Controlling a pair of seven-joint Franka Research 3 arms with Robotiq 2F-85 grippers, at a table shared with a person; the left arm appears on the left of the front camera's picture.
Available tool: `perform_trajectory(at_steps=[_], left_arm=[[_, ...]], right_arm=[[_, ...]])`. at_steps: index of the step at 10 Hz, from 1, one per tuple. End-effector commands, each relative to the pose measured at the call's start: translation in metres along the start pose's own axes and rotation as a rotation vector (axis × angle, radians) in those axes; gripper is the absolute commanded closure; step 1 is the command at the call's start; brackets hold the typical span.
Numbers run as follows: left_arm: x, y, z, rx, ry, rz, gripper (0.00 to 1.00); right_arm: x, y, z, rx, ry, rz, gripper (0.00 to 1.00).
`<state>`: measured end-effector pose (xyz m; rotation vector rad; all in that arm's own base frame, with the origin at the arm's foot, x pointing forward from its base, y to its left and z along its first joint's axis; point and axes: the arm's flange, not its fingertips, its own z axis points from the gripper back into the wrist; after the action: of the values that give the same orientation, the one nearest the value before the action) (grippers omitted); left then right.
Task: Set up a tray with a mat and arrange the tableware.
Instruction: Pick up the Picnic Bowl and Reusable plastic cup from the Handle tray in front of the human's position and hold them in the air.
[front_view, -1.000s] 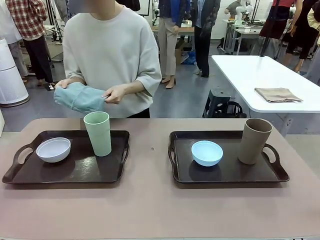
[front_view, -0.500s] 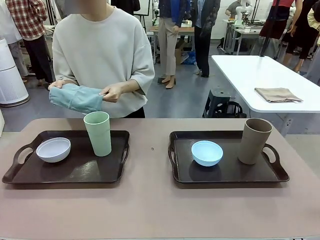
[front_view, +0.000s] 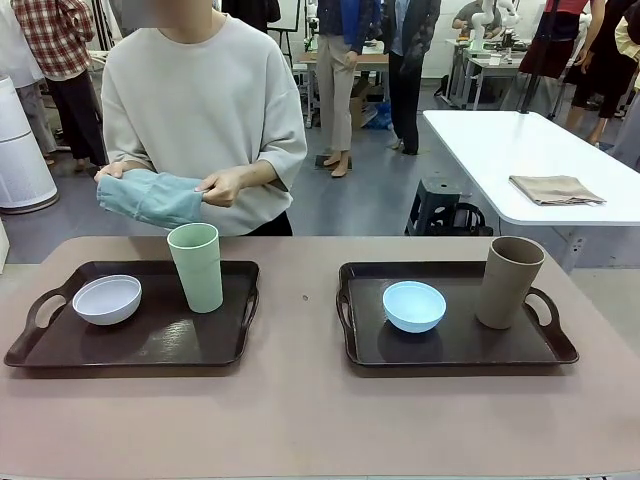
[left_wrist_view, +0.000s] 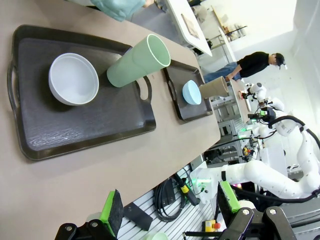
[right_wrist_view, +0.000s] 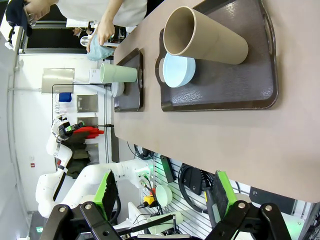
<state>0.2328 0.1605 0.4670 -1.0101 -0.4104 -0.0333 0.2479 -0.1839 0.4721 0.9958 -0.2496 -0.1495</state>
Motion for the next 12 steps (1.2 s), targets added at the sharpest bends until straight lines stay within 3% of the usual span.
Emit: perform_trajectory(at_steps=[1, 10, 11, 12], left_arm=[[0.001, 0.001, 0.002, -0.021, -0.012, -0.020, 0.00], [0.001, 0.001, 0.002, -0.021, -0.012, -0.020, 0.00], [0.000, 0.000, 0.000, 0.000, 0.000, 0.000, 0.00], [0.011, -0.012, -0.010, 0.107, 0.018, -0.050, 0.00]], right_arm=[[0.002, 0.000, 0.000, 0.027, -0.008, 0.011, 0.00], [0.000, 0.000, 0.000, 0.000, 0.000, 0.000, 0.00], [0.014, 0.015, -0.017, -0.012, 0.066, 0.094, 0.00], [0.028, 0.043, -0.041, -0.067, 0.107, 0.200, 0.00]])
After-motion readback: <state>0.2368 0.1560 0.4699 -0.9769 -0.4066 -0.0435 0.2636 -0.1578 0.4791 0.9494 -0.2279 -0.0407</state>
